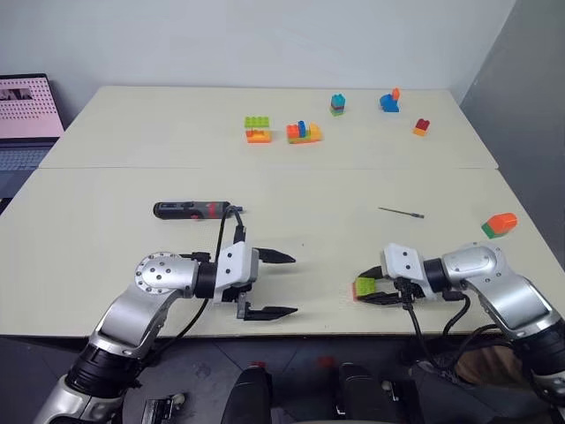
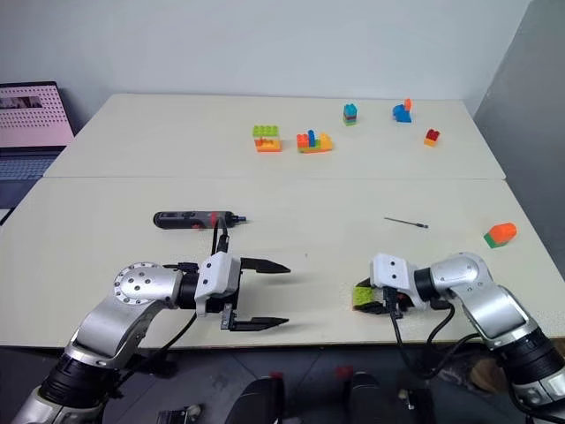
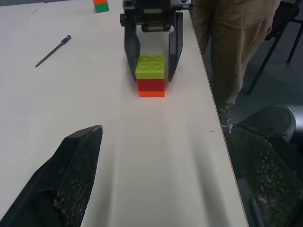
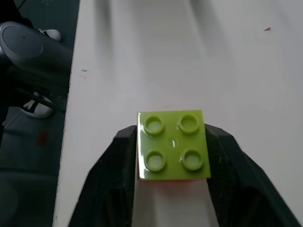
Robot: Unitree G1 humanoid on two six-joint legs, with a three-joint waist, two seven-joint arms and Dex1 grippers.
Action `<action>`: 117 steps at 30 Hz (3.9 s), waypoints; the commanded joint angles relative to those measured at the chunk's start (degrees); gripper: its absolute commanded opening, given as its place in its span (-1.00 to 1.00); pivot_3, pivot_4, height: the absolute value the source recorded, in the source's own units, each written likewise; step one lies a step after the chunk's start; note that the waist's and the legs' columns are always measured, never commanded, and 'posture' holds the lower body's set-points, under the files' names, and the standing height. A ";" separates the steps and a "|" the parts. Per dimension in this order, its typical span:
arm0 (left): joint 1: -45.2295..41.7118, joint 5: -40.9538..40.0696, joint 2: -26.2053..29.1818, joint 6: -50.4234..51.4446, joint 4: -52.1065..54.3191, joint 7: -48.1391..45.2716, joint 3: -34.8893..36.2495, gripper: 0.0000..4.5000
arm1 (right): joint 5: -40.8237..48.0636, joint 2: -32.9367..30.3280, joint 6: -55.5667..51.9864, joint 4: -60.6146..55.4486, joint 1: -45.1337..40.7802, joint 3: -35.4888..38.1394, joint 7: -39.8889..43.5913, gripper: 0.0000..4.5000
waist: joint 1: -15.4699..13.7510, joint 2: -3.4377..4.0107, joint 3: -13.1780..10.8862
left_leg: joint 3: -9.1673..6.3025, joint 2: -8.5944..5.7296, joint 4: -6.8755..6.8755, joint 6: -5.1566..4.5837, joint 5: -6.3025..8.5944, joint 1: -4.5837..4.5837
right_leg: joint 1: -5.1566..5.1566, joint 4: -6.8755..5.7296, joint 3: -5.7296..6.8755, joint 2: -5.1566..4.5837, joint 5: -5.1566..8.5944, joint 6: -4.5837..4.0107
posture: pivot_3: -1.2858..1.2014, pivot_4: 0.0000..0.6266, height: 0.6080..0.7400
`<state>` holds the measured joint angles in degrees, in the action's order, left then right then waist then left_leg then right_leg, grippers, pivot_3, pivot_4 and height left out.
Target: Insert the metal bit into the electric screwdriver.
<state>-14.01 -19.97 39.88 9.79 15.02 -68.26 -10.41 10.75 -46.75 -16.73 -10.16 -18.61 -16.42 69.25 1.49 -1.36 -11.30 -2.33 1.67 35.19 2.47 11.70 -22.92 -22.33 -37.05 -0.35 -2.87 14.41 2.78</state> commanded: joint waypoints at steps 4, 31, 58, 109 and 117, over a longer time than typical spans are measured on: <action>-2.57 -3.52 -3.65 0.46 1.44 0.24 0.35 1.00 | 3.38 -1.65 -3.19 -3.13 6.23 14.65 -7.70 -0.34 | -0.16 -0.01 0.00 | -0.01 0.00 0.00 0.00 0.00 -0.02 | 0.00 0.00 0.01 0.00 -0.03 0.05 | 0.03 -0.52 1.00; -8.16 -2.46 -10.99 2.02 -3.31 2.83 0.02 1.00 | 2.16 1.31 -9.09 17.11 13.01 40.61 -35.07 0.23 | 0.03 0.00 0.02 | 0.26 -0.02 0.04 -0.01 0.00 0.07 | 0.01 -0.01 -0.32 0.03 -0.17 0.24 | 0.03 -0.52 1.00; -25.91 15.95 14.64 0.30 -25.59 -2.39 -0.05 1.00 | 22.90 -9.10 -15.23 -20.31 9.13 28.01 -11.23 0.99 | -0.68 -0.34 -0.17 | 0.24 -0.04 0.03 0.00 0.01 -0.11 | -0.12 0.13 -0.24 -0.02 -0.03 0.02 | 0.03 -0.52 1.00; -56.34 33.54 -3.39 -17.93 -71.54 -10.13 -6.62 -0.27 | 24.84 -5.58 -18.27 -27.93 12.33 28.00 -18.01 1.00 | -1.17 -0.42 -0.14 | 0.04 0.04 0.93 -0.02 0.01 -1.08 | -1.02 -0.70 -0.25 0.20 -0.28 0.42 | 0.03 -0.52 1.00; -48.56 17.98 -6.87 6.43 -44.61 -13.85 2.14 -0.28 | 25.78 -7.69 -18.92 -27.76 12.56 31.31 -17.33 1.00 | -1.16 -0.42 -0.14 | 0.05 0.03 1.01 -0.01 0.01 -1.08 | -0.99 -0.77 -0.29 0.17 -0.28 0.42 | 0.03 -0.52 1.00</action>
<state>-62.98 2.33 33.03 10.56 -37.52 -82.44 -11.19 35.49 -53.64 -35.74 -37.26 -5.58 12.53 51.47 0.33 -1.78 -11.44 -2.29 1.70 36.20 2.46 11.71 -23.99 -23.32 -37.83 -0.62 -2.69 14.12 3.19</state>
